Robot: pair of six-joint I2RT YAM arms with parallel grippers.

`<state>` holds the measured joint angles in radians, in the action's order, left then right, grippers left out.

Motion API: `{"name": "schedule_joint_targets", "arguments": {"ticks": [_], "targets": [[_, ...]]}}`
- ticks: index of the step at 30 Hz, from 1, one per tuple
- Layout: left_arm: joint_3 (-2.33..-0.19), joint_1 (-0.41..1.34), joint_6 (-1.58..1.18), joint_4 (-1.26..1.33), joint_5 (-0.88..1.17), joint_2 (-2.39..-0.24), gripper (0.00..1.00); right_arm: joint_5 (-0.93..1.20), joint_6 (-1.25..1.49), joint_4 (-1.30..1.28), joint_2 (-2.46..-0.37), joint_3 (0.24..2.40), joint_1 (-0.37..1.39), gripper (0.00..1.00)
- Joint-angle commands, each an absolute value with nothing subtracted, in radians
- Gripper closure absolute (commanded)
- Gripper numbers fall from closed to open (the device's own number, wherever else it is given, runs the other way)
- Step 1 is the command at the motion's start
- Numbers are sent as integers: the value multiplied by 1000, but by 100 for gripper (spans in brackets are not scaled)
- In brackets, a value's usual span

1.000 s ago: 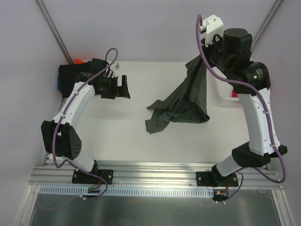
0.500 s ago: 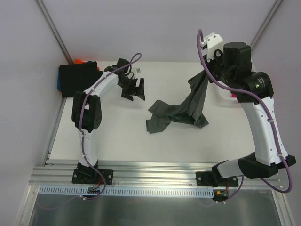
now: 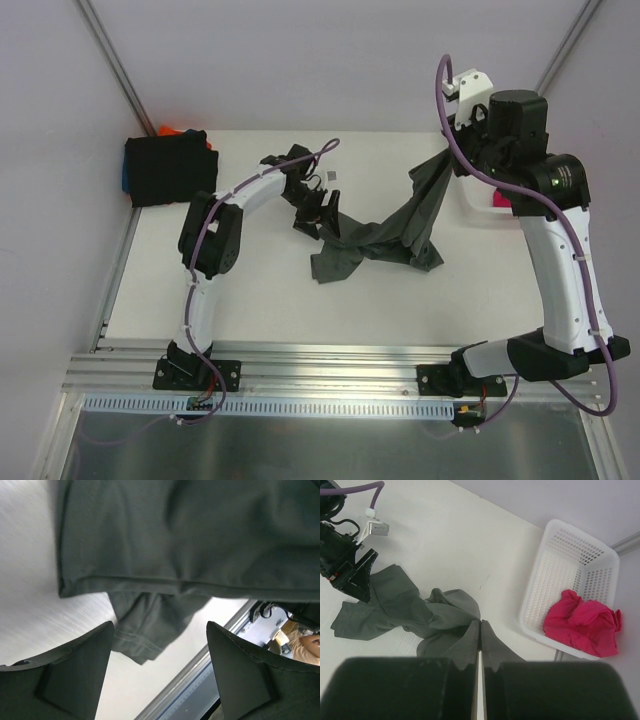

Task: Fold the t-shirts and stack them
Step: Flatten the tshirt out

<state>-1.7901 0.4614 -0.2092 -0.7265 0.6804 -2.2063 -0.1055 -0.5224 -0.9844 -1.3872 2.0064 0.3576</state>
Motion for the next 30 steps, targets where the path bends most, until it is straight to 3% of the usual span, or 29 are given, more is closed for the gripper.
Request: {"name": "schedule_joint_targets", "arguments": {"ticks": [1, 23, 25, 29, 30], "targets": [[-1861, 442, -212, -719, 683, -2238, 25, -80, -489, -963, -1387, 2033, 347, 99], [-1977, 431, -184, -715, 597, -2376, 29, -61, -462, -973, -1417, 2029, 305, 99], [-1974, 430, -183, -715, 589, -2376, 33, -60, -460, -973, -1419, 2029, 305, 99], [-1968, 428, -184, -715, 580, -2369, 57, -58, -456, -971, -1428, 2033, 304, 99], [-1967, 428, -184, -715, 580, -2367, 59, -57, -456, -971, -1431, 2031, 305, 99]]}}
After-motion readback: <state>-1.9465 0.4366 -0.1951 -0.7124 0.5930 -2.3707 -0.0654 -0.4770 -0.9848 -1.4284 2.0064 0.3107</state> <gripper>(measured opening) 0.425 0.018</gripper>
